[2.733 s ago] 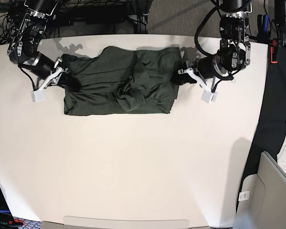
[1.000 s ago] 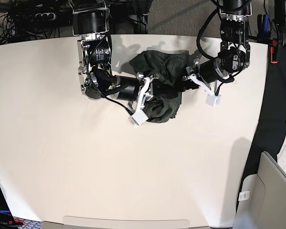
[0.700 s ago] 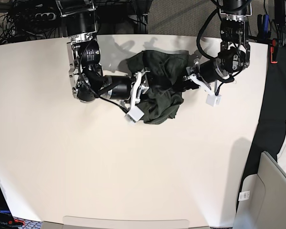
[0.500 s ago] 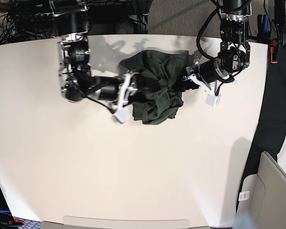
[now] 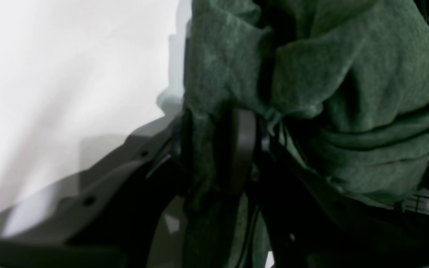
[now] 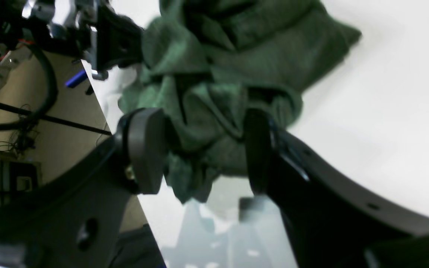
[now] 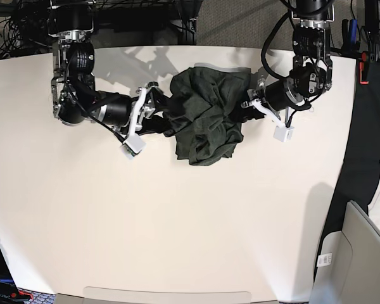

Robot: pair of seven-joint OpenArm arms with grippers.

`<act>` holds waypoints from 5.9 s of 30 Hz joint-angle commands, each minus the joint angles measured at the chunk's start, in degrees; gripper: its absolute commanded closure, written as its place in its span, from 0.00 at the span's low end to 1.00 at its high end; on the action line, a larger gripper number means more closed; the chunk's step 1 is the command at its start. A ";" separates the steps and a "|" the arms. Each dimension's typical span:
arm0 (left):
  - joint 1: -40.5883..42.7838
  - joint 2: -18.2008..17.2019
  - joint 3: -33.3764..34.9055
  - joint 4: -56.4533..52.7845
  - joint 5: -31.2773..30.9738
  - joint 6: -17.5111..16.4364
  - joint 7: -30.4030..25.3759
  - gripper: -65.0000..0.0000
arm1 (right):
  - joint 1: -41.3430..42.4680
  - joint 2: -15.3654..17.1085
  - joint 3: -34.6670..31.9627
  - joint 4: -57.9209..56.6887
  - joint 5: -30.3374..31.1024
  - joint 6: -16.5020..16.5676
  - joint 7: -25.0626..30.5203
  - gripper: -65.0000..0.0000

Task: Fold the T-shirt properly
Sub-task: 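Grasp the shirt's end with the right gripper and fold it toward the left gripper, then gather the bundled shirt between both grippers and press it together, then hold the bundle with the right gripper and tuck its edge with the left gripper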

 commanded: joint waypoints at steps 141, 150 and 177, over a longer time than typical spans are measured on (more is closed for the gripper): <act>1.41 -5.84 10.58 10.47 1.51 0.80 -3.89 1.00 | 17.11 -10.69 -11.11 -14.37 -35.33 0.36 2.31 0.94; 1.41 -9.10 9.26 15.30 1.51 0.89 -3.98 1.00 | 16.93 -10.51 -11.11 -14.55 -35.42 0.36 2.22 0.94; 12.57 0.49 -3.75 32.00 -8.07 0.80 7.27 1.00 | 15.79 -10.43 -11.11 -14.64 -35.59 0.36 2.31 0.94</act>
